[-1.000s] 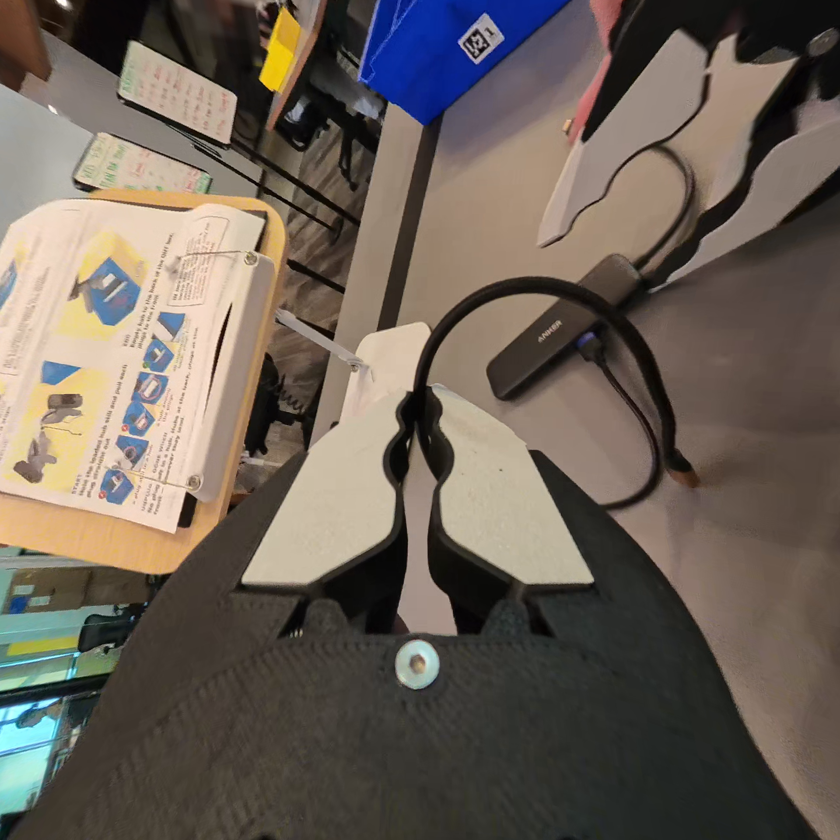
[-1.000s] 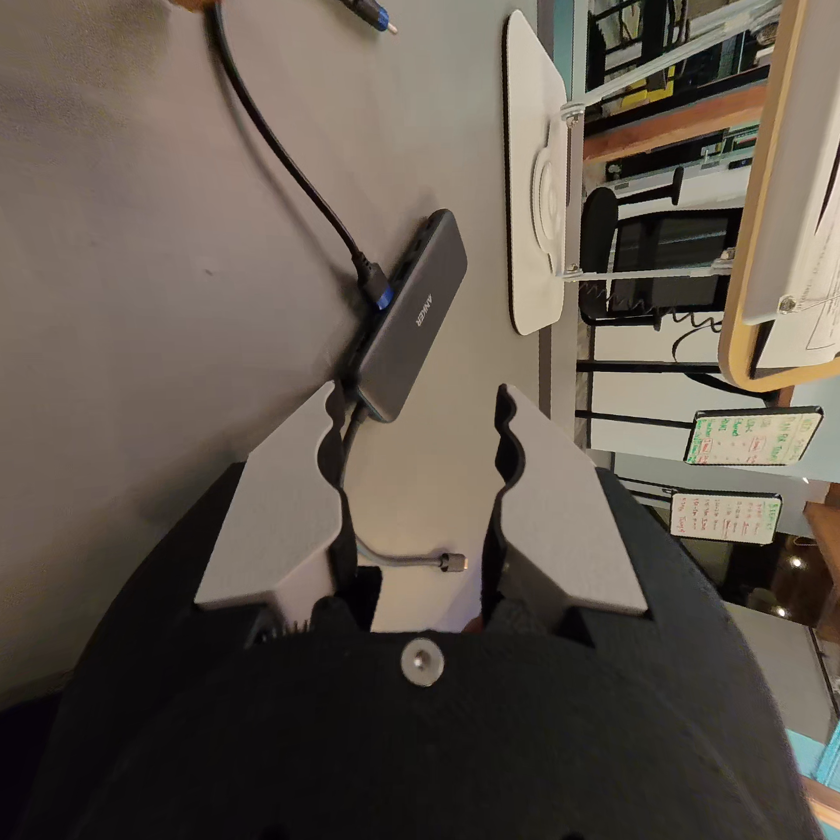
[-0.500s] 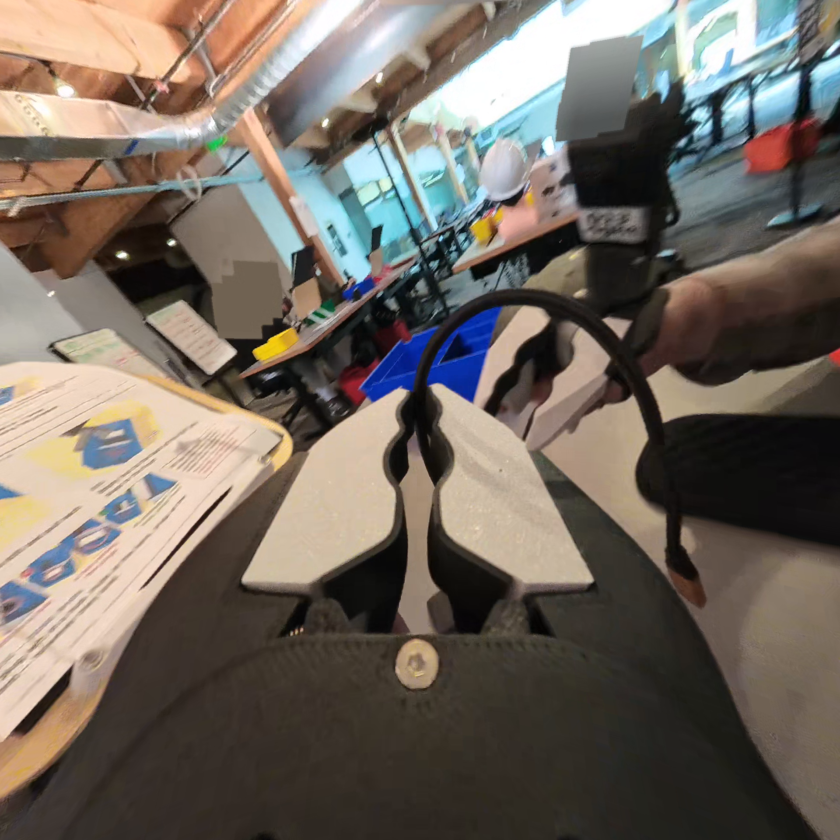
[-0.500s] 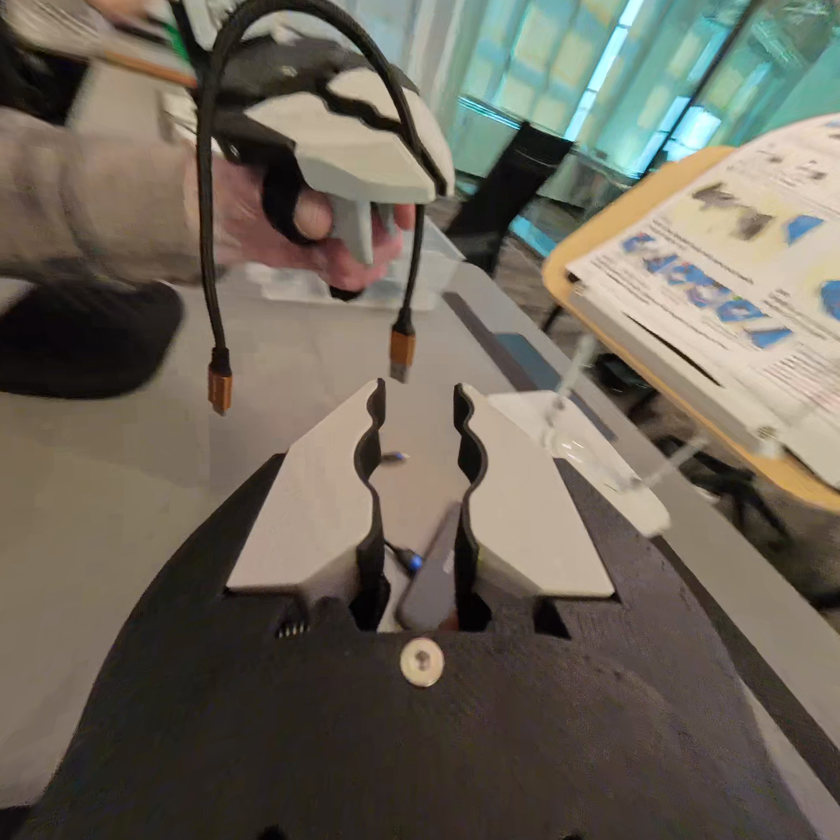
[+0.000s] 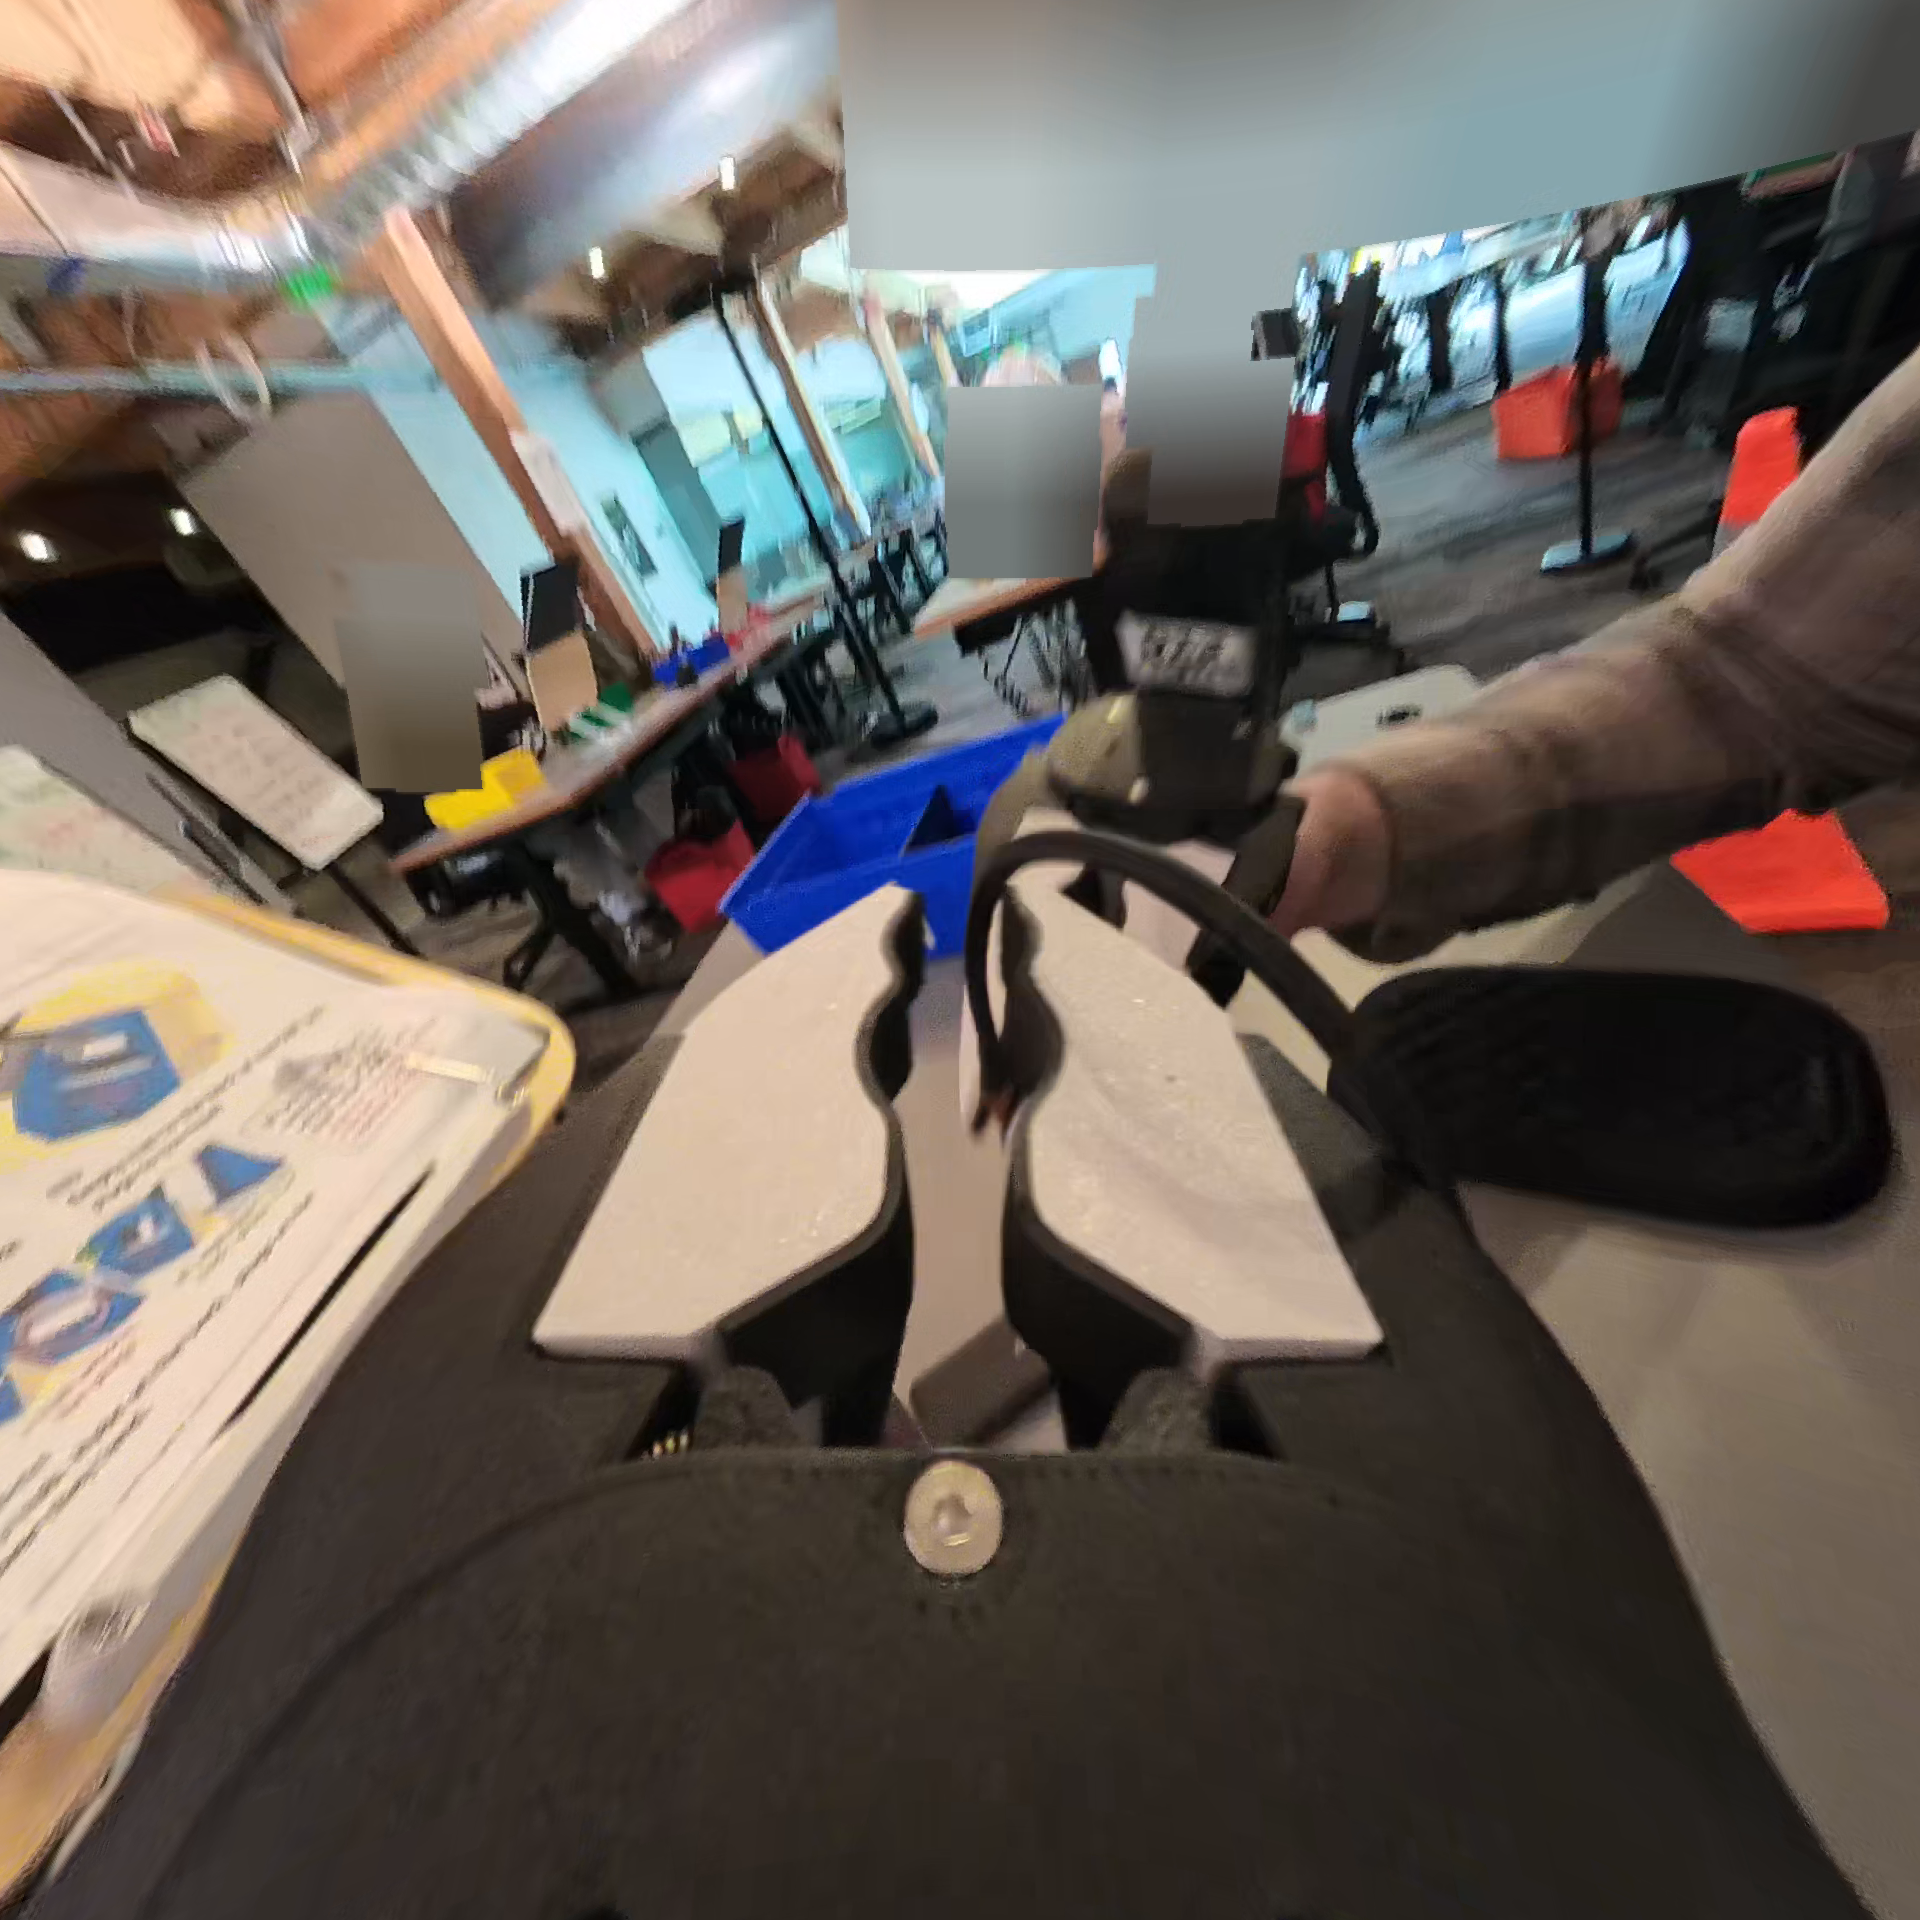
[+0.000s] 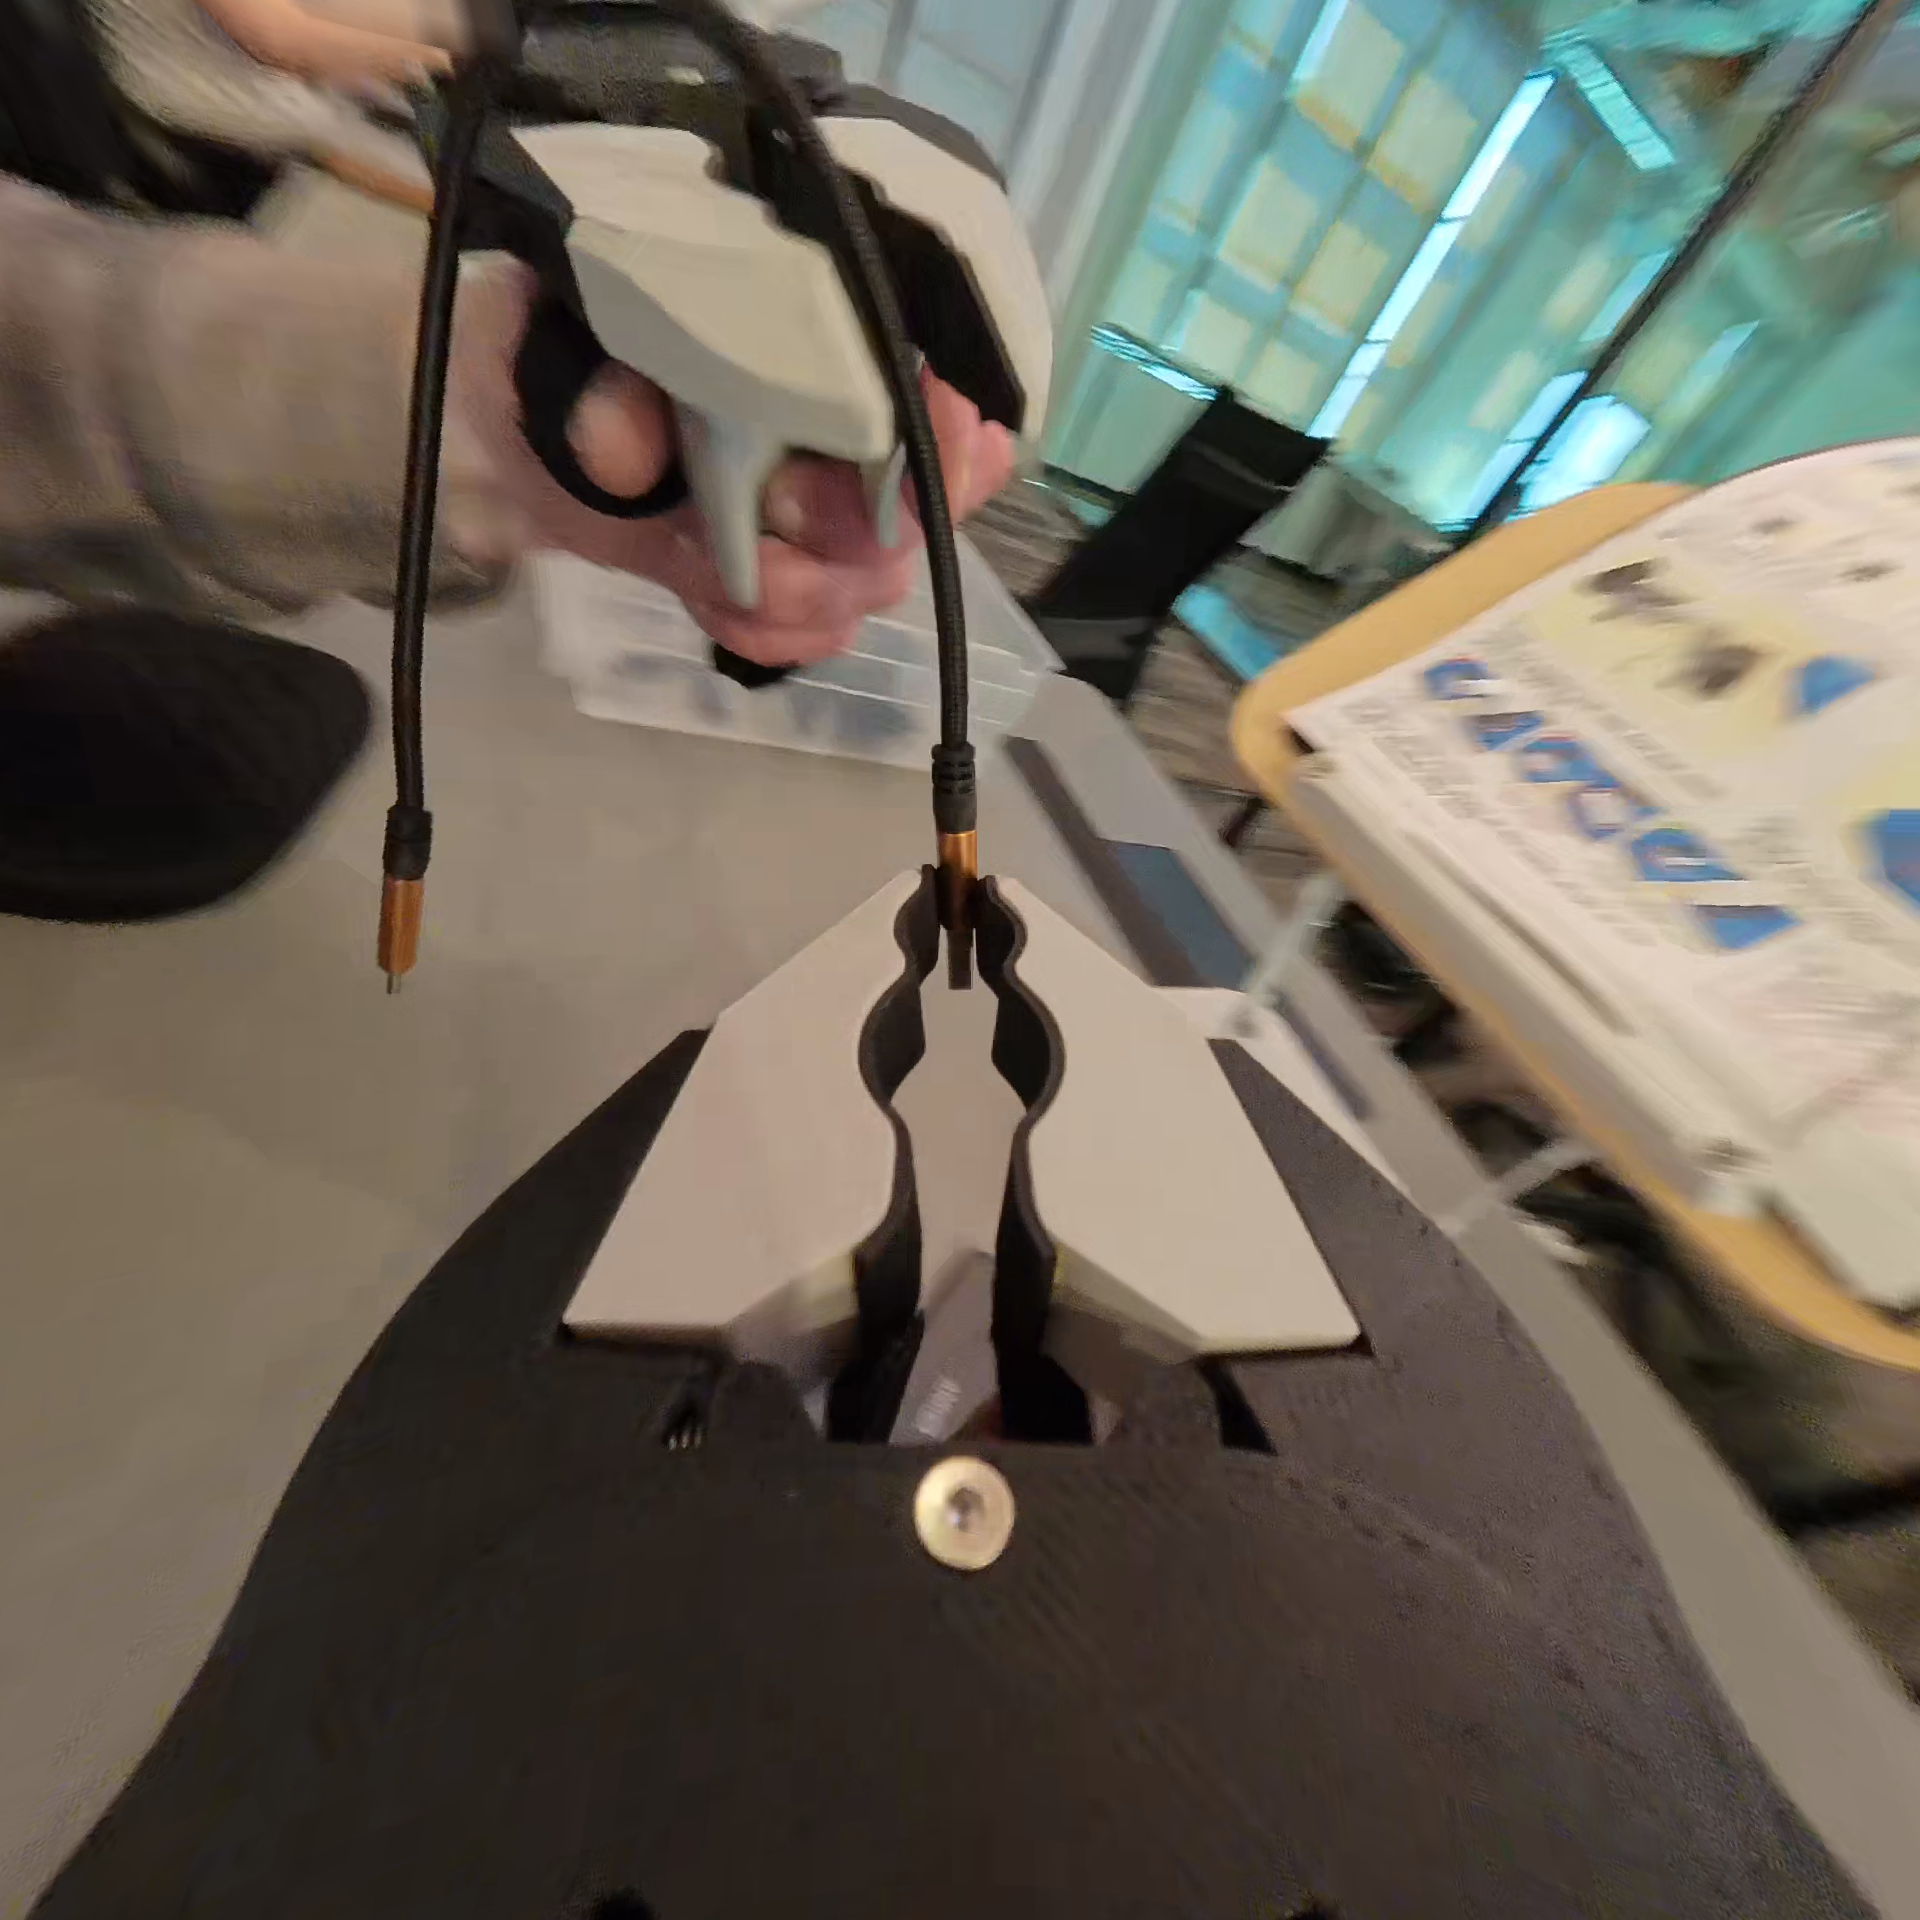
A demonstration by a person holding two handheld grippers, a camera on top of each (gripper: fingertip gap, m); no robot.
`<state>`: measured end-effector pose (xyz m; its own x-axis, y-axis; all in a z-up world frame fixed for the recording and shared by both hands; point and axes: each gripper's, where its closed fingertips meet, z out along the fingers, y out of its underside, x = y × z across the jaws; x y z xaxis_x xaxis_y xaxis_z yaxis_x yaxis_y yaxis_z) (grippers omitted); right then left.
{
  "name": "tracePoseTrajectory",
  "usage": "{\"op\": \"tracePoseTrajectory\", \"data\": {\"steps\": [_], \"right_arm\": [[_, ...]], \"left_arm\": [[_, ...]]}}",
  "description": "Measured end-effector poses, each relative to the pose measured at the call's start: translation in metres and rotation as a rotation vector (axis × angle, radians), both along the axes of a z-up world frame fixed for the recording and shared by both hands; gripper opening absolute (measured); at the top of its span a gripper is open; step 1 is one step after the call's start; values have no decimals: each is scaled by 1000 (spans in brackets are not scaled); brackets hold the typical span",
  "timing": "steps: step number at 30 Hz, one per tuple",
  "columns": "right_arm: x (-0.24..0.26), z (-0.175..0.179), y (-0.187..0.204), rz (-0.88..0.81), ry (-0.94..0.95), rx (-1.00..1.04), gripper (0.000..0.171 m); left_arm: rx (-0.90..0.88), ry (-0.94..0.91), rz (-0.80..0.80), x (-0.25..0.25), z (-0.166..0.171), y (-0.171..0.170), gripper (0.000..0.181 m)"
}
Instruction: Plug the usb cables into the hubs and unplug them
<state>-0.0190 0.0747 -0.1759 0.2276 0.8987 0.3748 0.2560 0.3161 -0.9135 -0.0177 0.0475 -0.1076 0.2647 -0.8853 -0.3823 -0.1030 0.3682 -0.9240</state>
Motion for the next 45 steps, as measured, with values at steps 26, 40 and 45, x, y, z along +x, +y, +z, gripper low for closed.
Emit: {"op": "tracePoseTrajectory", "data": {"steps": [26, 40, 45], "right_arm": [[20, 41, 35, -679, -260, 935, 5], [20, 50, 28, -676, -139, 853, 5], [18, 52, 27, -662, -112, 783, 5]], "left_arm": [[-317, 122, 328, 27, -39, 47, 43], [-243, -173, 274, 33, -23, 37, 18], [-157, -194, 313, 32, -19, 36, 17]]}}
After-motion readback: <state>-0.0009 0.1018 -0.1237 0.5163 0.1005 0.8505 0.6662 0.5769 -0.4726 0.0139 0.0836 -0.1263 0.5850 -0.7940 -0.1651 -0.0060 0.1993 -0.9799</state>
